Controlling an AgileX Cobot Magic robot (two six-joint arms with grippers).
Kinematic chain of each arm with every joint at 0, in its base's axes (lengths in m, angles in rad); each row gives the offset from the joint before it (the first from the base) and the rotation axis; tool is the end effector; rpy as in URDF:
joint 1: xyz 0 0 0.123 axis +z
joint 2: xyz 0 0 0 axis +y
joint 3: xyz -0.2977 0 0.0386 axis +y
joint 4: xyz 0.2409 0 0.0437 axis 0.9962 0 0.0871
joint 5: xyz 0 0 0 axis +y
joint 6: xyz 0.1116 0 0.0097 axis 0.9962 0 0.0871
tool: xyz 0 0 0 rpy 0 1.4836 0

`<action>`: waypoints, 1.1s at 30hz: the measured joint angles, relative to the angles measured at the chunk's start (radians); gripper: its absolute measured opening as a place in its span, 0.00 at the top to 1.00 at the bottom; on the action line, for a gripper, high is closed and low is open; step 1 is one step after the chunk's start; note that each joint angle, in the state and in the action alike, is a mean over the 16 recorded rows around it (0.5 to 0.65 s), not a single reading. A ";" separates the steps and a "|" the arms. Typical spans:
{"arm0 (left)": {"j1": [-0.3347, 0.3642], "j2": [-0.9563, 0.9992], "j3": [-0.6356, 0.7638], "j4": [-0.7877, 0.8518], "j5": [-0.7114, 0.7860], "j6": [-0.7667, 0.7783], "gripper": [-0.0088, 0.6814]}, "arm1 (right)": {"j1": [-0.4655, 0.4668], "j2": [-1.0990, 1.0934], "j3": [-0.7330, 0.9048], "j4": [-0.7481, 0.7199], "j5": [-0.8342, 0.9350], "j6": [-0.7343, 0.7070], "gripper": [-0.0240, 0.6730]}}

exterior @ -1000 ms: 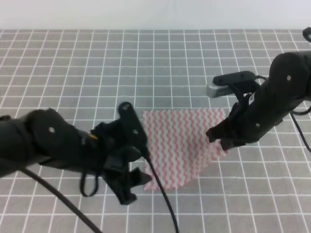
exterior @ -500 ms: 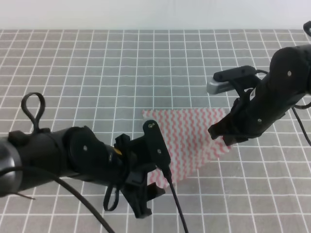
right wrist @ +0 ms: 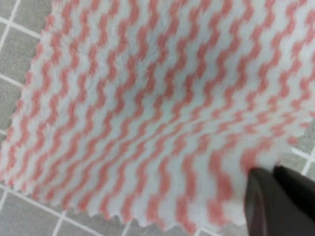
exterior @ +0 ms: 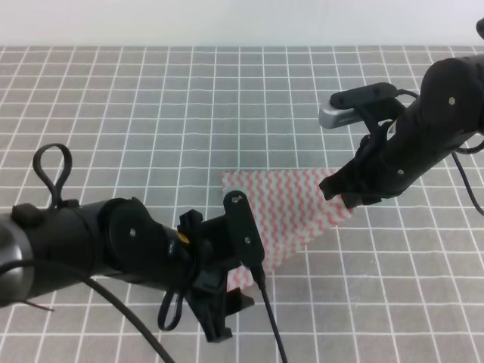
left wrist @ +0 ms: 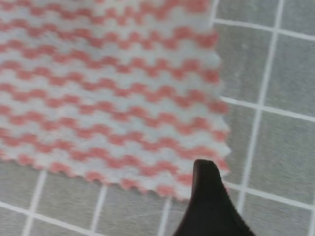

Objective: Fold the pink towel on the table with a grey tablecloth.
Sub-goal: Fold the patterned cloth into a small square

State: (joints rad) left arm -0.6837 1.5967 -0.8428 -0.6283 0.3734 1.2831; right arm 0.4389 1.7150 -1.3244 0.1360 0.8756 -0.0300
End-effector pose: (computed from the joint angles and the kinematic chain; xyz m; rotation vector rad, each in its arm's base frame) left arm 0.2277 -0.2166 0.1961 1.6690 1.9052 -0.2728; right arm 0.3239 0.1650 0.2580 -0.5536 2.7139 0.2768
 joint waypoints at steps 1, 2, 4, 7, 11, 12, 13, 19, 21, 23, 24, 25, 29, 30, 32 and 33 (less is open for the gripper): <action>0.000 0.003 0.000 0.000 -0.001 0.000 0.93 | 0.000 0.000 -0.001 0.000 -0.001 0.000 0.97; 0.000 0.007 0.000 0.000 -0.004 0.000 0.93 | 0.000 -0.001 -0.002 0.000 -0.003 0.000 0.97; 0.000 0.017 0.000 0.000 -0.012 0.000 0.93 | 0.000 -0.002 -0.002 0.000 -0.005 0.000 0.97; 0.000 0.029 0.000 -0.001 -0.024 0.000 0.93 | -0.001 -0.004 -0.002 0.000 -0.010 0.000 0.97; 0.000 0.048 0.000 -0.001 -0.041 0.000 0.93 | -0.001 -0.004 -0.002 -0.001 -0.015 0.000 0.97; 0.000 0.052 0.000 -0.002 -0.045 0.000 0.93 | -0.001 -0.004 -0.002 -0.001 -0.016 0.000 0.97; 0.000 0.056 0.000 -0.003 -0.050 0.000 0.93 | -0.001 -0.005 -0.002 -0.001 -0.018 0.001 0.97; 0.000 0.068 0.000 -0.007 -0.076 0.000 0.93 | -0.001 -0.005 -0.002 0.003 -0.024 0.001 0.97; 0.000 0.071 0.000 -0.009 -0.085 0.000 0.93 | -0.001 -0.004 -0.002 0.003 -0.026 0.001 0.97; -0.002 0.076 0.000 -0.010 -0.094 0.000 0.93 | 0.000 -0.002 -0.002 0.004 -0.028 0.000 0.97; -0.004 0.078 0.000 -0.011 -0.099 0.000 0.93 | -0.001 -0.004 -0.002 0.005 -0.030 0.000 0.97; -0.006 0.081 0.000 -0.012 -0.104 0.001 0.93 | -0.001 -0.004 -0.002 0.005 -0.031 0.000 0.97; -0.023 0.093 0.000 -0.012 -0.136 0.001 0.93 | -0.001 -0.005 -0.002 0.007 -0.037 0.000 0.97; -0.028 0.094 0.000 -0.013 -0.149 0.001 0.93 | -0.001 -0.005 -0.002 0.007 -0.038 0.000 0.97; -0.039 0.099 0.000 -0.013 -0.176 0.001 0.93 | -0.001 -0.005 -0.002 0.007 -0.040 0.000 0.97; -0.045 0.101 0.000 -0.013 -0.189 0.000 0.93 | -0.001 -0.005 -0.002 0.007 -0.041 0.000 0.97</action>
State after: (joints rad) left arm -0.7285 1.6975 -0.8428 -0.6413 0.1846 1.2834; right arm 0.4382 1.7101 -1.3262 0.1429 0.8347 -0.0300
